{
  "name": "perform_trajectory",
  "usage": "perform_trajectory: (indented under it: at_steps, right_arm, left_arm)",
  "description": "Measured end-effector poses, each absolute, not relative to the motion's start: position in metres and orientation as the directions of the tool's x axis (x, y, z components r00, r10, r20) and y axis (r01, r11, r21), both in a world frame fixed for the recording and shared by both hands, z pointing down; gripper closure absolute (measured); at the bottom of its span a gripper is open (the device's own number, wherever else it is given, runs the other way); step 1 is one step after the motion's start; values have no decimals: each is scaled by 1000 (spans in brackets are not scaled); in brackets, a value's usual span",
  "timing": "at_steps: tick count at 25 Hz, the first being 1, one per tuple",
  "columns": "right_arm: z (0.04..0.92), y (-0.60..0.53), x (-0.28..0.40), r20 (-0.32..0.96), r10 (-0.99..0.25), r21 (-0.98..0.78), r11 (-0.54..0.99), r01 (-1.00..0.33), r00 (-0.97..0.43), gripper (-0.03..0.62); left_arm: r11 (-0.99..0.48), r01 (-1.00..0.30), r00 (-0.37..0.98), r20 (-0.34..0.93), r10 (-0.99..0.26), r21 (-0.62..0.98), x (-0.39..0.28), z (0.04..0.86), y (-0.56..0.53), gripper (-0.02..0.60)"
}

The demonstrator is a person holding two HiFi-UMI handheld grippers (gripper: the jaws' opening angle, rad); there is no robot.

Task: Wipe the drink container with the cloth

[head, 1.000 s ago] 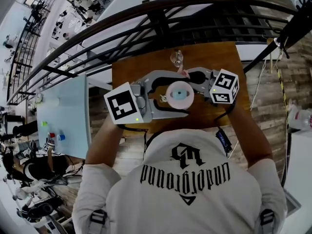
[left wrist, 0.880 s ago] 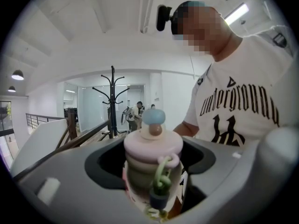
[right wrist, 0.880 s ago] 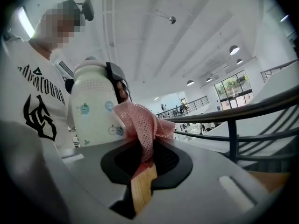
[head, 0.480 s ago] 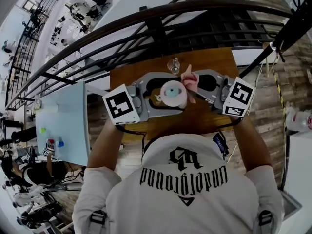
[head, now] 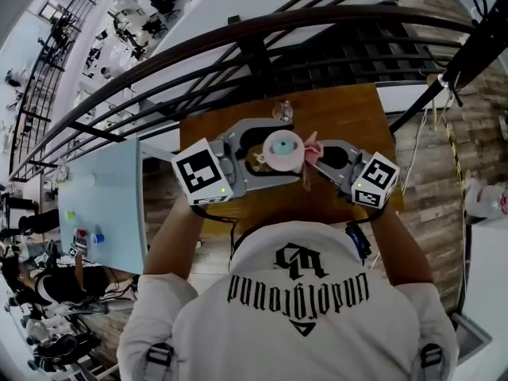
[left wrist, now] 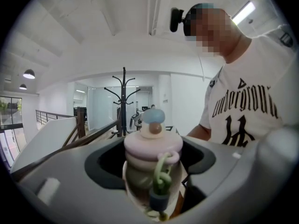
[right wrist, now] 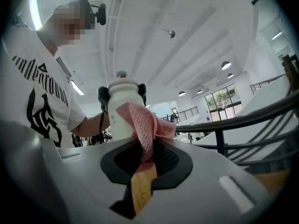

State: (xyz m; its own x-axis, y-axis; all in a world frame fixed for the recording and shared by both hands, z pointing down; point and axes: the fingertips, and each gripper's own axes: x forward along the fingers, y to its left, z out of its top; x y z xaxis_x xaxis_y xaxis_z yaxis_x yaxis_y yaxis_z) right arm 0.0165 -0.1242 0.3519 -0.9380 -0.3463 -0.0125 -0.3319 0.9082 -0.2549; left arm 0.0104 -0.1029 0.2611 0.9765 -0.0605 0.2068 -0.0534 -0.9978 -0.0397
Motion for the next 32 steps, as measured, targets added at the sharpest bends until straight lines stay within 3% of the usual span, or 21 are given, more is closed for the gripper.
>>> perform_trajectory:
  at_steps: [6, 14, 20, 32]
  right_arm:
    - [383, -117, 14, 32, -364, -275, 892, -359, -931, 551]
    - [281, -116, 24, -104, -386, -89, 922, -378, -917, 551]
    - [266, -119, 23, -110, -416, -40, 910, -414, -903, 551]
    - [411, -108, 9, 180, -384, -128, 904, -409, -906, 551]
  left_arm:
    - [-992, -119, 975, 182, -125, -44, 12, 266, -112, 195]
    - [-986, -163, 967, 191, -168, -44, 10, 272, -115, 195]
    - [-978, -209, 965, 161, -209, -16, 8, 270, -125, 195]
    - [-958, -287, 941, 189, -281, 3, 5, 294, -151, 195]
